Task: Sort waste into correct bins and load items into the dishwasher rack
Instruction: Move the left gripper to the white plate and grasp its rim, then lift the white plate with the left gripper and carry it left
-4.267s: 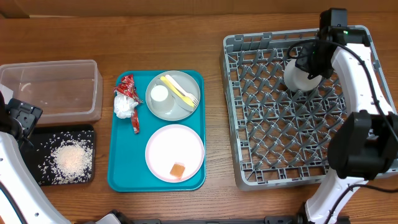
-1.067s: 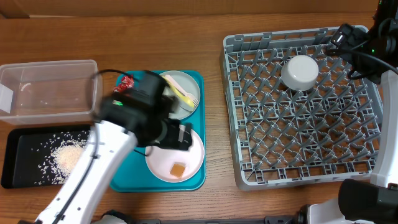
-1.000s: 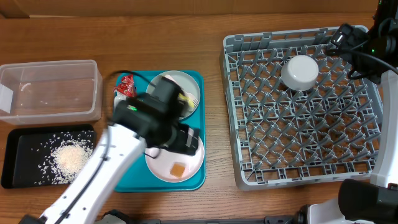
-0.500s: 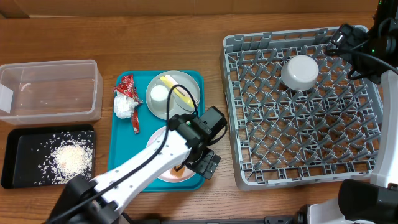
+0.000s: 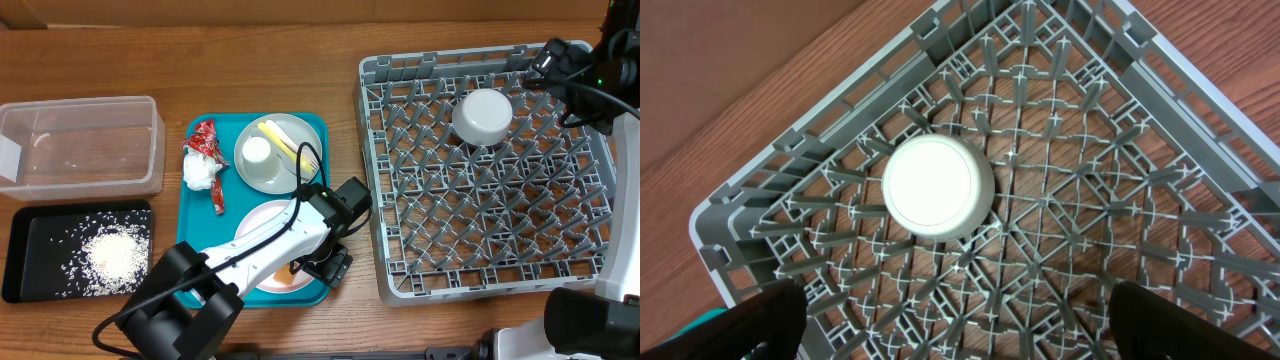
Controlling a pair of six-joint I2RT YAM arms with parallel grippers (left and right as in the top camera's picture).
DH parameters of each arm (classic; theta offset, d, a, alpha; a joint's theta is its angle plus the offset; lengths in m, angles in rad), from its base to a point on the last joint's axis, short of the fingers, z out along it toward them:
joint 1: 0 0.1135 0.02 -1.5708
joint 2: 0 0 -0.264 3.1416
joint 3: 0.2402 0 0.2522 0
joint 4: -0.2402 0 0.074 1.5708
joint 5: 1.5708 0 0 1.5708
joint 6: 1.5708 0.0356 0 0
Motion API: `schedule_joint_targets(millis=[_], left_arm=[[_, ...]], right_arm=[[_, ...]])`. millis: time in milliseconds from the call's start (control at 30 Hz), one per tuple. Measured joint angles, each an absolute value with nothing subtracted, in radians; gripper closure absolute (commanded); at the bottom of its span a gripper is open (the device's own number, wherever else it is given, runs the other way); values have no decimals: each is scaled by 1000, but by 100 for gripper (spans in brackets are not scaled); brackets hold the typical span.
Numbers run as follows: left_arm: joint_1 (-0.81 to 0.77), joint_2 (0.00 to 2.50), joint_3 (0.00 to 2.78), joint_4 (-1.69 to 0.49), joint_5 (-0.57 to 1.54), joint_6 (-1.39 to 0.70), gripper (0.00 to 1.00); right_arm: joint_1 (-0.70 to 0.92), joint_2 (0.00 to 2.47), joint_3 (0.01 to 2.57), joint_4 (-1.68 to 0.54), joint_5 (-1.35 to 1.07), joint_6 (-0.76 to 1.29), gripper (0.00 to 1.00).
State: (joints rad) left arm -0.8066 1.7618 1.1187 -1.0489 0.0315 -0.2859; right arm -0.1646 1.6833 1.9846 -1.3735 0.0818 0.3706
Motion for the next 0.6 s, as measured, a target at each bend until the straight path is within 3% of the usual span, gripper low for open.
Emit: schedule_joint_targets(millis=[133, 600], left_arm=[[-807, 1764, 1105, -1031, 28, -278, 27], [-807, 1764, 1038, -992, 25, -268, 25]], right_arm=[[-165, 1683, 1985, -1374, 82, 371, 0], [-165, 1683, 1985, -1374, 82, 370, 0]])
